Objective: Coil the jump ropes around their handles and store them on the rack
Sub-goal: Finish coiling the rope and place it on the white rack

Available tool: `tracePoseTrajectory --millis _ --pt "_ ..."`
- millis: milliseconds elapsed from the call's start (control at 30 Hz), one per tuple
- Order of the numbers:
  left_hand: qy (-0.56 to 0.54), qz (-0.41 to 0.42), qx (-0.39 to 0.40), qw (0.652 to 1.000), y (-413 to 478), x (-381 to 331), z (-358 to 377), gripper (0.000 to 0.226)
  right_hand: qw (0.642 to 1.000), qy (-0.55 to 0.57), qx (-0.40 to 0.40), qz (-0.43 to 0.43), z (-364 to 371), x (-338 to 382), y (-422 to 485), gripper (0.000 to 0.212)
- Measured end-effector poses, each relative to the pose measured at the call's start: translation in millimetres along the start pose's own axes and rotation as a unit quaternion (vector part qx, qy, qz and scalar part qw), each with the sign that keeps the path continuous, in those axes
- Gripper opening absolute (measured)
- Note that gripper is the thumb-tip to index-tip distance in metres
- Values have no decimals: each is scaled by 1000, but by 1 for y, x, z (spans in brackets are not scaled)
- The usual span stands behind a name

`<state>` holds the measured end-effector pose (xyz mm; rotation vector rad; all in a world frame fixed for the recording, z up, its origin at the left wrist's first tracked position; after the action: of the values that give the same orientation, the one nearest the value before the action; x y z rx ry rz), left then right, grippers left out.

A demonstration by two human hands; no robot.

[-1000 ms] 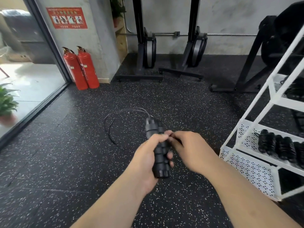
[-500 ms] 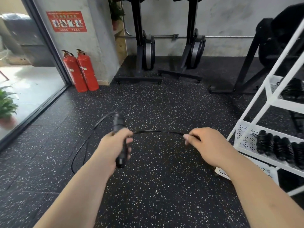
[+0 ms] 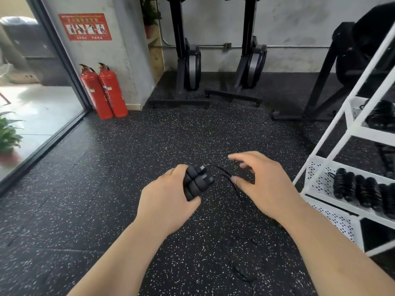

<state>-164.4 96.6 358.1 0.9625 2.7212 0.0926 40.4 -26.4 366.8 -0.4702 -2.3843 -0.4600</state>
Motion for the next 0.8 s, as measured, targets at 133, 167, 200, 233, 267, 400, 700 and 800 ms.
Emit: tracePoseTrajectory --millis 133,167,200,233,267,400,700,800 --pt "-40 23 -5 999 -4 -6 1 48 997 47 55 -11 4 8 -1 55" --pt "-55 22 -9 998 -4 -7 0 47 995 68 70 2 5 8 -1 49" --pt "-73 19 -11 997 -5 -7 1 44 992 93 82 17 7 9 -1 42" --pt "-99 16 -10 995 -4 -7 1 41 989 112 89 29 8 9 -1 35" --pt "-133 11 -3 991 -3 -6 2 37 987 125 93 35 10 9 -1 28" --pt "-374 -52 58 924 3 -6 9 20 986 141 83 15 11 13 1 32" --pt "-793 -236 149 542 4 -16 19 39 995 84 47 28 28 39 -1 33" --pt "-829 -286 114 467 5 -19 23 42 995 71 68 30 49 58 -8 29"
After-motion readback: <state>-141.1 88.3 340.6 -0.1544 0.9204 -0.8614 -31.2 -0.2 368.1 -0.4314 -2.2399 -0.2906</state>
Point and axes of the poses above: each hand's wrist, its own y-axis towards the middle knuckle, its own z-axis out of the palm, x = y × z, the point moved 2 cm from there along y, towards the middle knuckle, and after that the axes turned 10 degrees about y, right-handed, at the moved point
